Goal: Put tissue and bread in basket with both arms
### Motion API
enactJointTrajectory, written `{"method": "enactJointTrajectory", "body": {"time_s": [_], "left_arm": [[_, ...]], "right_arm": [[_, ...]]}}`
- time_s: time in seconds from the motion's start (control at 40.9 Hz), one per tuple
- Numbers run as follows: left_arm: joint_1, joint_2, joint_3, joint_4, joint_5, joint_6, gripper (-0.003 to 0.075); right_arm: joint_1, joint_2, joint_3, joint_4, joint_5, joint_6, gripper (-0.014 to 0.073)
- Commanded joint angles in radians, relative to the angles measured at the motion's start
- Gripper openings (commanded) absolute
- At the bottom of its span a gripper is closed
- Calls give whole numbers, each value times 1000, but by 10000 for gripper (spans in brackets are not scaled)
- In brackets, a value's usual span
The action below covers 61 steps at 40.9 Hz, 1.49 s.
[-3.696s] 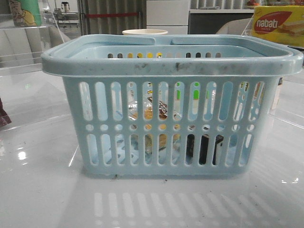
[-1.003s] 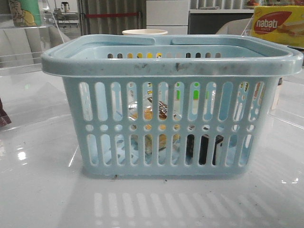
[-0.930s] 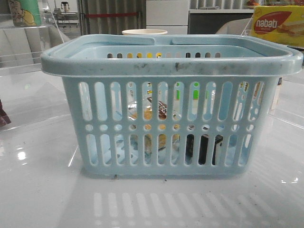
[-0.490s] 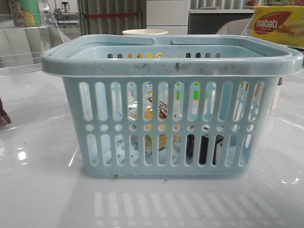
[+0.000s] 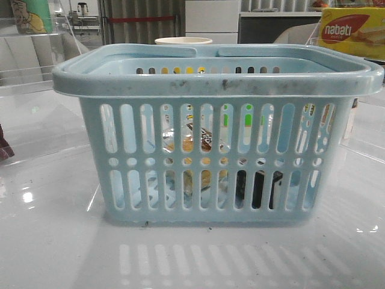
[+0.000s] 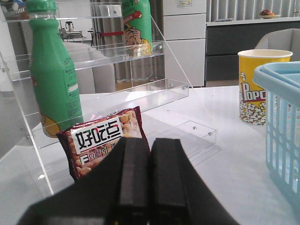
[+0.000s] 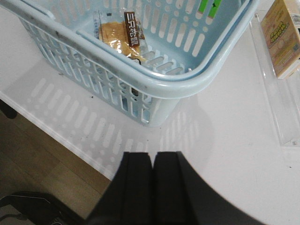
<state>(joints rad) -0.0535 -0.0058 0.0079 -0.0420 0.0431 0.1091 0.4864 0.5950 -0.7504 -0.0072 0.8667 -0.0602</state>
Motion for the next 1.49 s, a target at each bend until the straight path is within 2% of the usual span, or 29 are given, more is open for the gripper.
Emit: {"method": "enactJointTrajectory", "body": {"time_s": [0.0,0.122,0.196,0.49,0.71,1.003,1.469], "left_arm": [[-5,-18,-1,-10,-93,-3,92],[-5,-18,-1,-10,-93,-3,92],[-5,-18,-1,-10,-93,-3,92],[-5,-18,-1,-10,-93,-3,92],[-5,-18,-1,-10,-93,-3,92],[-5,-18,-1,-10,-93,-3,92],[-5,-16,-1,-10,-93,-3,92]], "right_arm": [[-2,0,-25,-10,-62,0,57],[-5,-30,-12,-12,-70,0,57],[-46,-74,23,-13,-112,0,57],[-351,-345,335,-4,-506,0,57],[-476,-516,573,7,-669,1,57],[-502,-626,784,28,-881,1,57],[-502,-624,780,29,-929,1,57]]}}
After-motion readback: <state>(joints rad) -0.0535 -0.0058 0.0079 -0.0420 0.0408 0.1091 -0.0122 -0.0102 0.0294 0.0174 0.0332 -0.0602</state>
